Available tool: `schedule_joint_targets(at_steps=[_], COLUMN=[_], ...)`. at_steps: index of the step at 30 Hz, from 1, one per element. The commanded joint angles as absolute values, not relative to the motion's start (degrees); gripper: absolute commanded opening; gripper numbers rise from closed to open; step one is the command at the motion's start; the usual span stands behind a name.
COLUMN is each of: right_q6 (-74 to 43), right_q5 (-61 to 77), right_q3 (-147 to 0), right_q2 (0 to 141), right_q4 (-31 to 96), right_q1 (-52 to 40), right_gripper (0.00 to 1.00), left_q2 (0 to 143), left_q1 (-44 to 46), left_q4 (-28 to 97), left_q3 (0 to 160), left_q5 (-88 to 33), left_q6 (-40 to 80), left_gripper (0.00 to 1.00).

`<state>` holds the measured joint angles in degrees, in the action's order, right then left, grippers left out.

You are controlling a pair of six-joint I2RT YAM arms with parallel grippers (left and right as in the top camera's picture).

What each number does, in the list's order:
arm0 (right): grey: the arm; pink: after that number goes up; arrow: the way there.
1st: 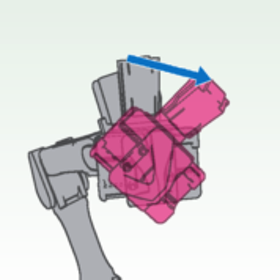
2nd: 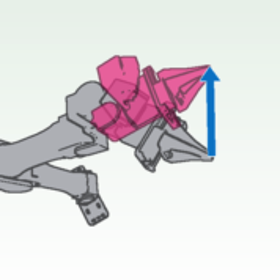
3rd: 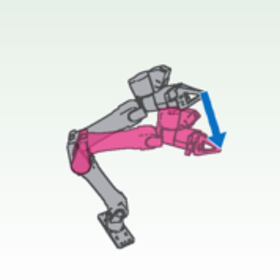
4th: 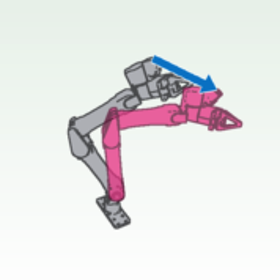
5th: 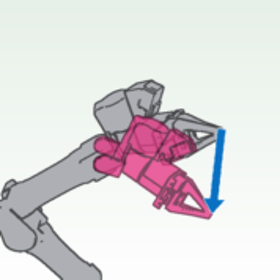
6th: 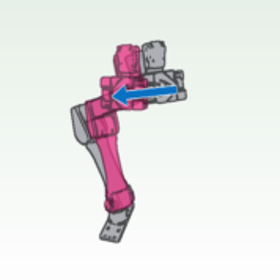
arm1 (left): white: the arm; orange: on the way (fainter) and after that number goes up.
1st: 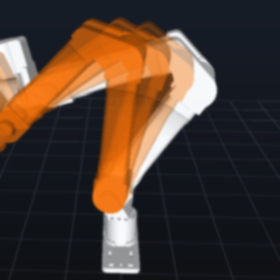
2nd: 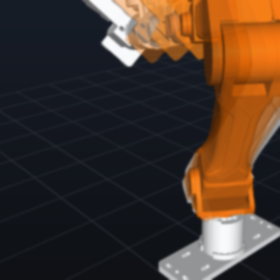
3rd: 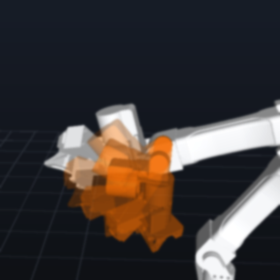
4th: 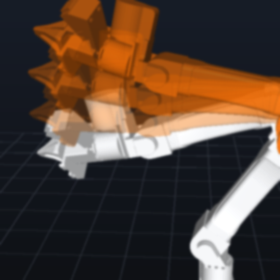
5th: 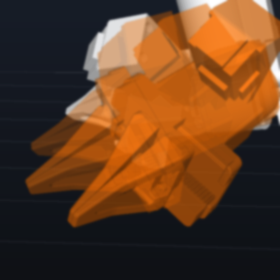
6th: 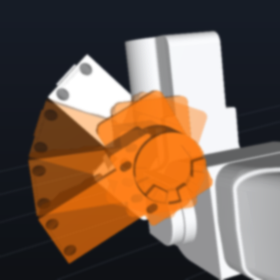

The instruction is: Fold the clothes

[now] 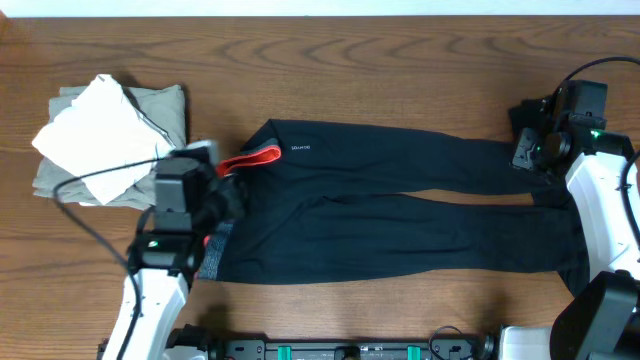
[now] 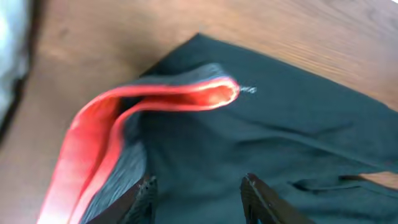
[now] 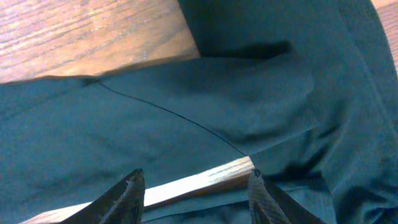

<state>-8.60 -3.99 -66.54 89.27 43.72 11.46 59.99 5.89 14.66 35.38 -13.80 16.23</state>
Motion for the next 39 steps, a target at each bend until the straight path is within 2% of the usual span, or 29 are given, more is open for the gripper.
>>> schedule_joint_targets(at_steps=[1, 6, 11, 16, 24, 31, 39], right_q6=[-9.63, -9.63, -9.63, -9.63, -9.63, -9.63, -12.40], right_q5=[-2.70, -2.70, -2.68, -2.50, -2.09, -1.87, -5.08], right_q3=[-66.63, -66.63, -66.63, -66.63, -66.63, -66.63, -66.63], right_q2=[89.93, 89.95, 89.95, 89.97, 89.97, 89.97, 89.89], right_q4=[43.90, 43.81, 43.83, 44.03, 44.93, 45.69, 52.73], right_q1=[11.92, 11.92, 11.92, 11.92, 11.92, 11.92, 12.32], right_gripper=[0.52, 0.52, 0.52, 0.52, 0.52, 0.51, 0.53], left_q2=[65.06, 74.56, 84.31, 91.50, 96.77, 95.90, 82.15], left_q1=[10.20, 15.20, 15.86, 13.54, 3.40, -1.93, -0.82], left_q4=[11.42, 7.49, -0.84, -13.50, -24.62, -21.85, -0.84], left_q3=[35.97, 35.97, 35.97, 35.99, 37.89, 42.15, 42.57], left_q5=[-9.87, -9.80, -8.29, 2.66, 6.50, -3.38, -14.09], left_q6=[12.36, 8.75, 8.58, 8.62, 14.68, 16.75, 15.53], left_gripper=[0.46, 0.45, 0.45, 0.45, 0.45, 0.45, 0.46])
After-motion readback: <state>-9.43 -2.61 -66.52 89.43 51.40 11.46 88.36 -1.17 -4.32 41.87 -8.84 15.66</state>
